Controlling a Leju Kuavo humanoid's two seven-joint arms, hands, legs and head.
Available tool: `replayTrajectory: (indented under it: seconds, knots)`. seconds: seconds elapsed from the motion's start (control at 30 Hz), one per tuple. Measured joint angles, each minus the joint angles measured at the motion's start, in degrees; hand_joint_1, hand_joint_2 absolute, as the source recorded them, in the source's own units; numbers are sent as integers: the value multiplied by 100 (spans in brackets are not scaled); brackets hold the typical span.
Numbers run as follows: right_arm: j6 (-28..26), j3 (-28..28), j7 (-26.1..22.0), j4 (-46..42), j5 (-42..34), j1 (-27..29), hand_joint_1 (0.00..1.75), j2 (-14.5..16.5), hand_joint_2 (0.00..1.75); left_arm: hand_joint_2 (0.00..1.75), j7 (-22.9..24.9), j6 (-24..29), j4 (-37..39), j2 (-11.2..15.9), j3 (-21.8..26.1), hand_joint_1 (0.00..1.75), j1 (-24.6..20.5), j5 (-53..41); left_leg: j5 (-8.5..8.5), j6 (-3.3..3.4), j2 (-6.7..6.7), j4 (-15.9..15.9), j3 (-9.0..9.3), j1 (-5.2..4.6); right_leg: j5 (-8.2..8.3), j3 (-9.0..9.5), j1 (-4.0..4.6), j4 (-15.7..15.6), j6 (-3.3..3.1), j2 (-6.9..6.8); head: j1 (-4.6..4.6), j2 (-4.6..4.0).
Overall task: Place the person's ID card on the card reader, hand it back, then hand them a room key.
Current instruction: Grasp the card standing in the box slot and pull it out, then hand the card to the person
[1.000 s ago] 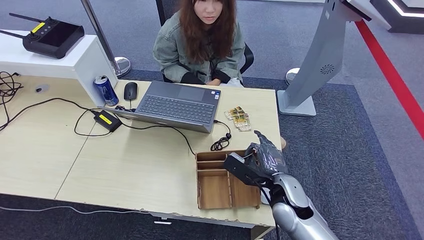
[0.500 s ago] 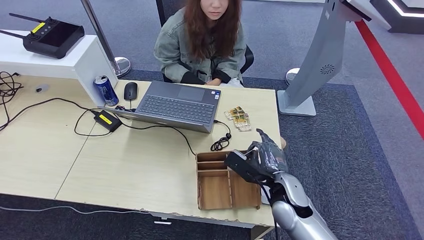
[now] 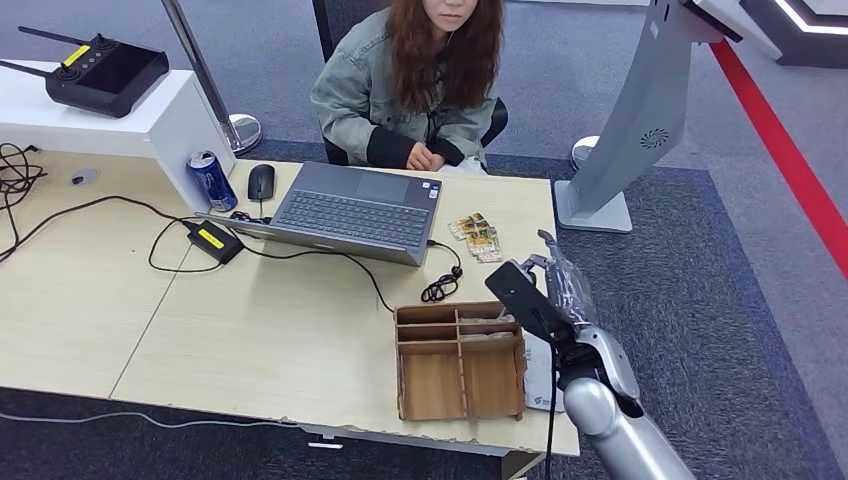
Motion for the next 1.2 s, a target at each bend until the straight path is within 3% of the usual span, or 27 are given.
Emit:
replayTrajectory:
  seconds: [0.53, 0.83, 1.1, 1.13, 1.2]
  knots:
    - [-304, -282, -370, 13, -889, -306, 175, 139, 175, 0, 145, -27, 0, -2, -5, 0, -1, 0, 0, 0, 1, 0, -1, 0, 1, 0, 0, 1, 0, 1, -1, 0]
    - [-478, -326, -527, 61, -1789, -995, 175, 439, 175, 0, 246, -38, 0, -11, -98, 0, 2, 0, 2, -1, 1, 0, -3, 0, 3, -2, 0, 4, 0, 3, 0, 0]
    - [-874, -283, -526, 441, -2432, -2214, 174, 879, 175, 0, 393, -96, 0, -30, -308, 0, -1, 0, 4, -2, 4, 0, -1, 0, 4, -3, 0, 5, -1, 7, 0, 0]
    - [-909, -275, -526, 498, -2474, -2313, 160, 917, 175, 0, 408, -101, 0, -37, -323, 0, -1, 0, 4, -2, 4, 0, -2, 0, 4, -3, 0, 5, -1, 6, -1, 0]
    - [-949, -253, -538, 631, -2538, -2467, 82, 985, 175, 0, 419, -117, 0, -51, -367, 0, 1, 0, 4, -2, 3, 0, -3, 0, 4, -4, 0, 5, -1, 5, -1, 0]
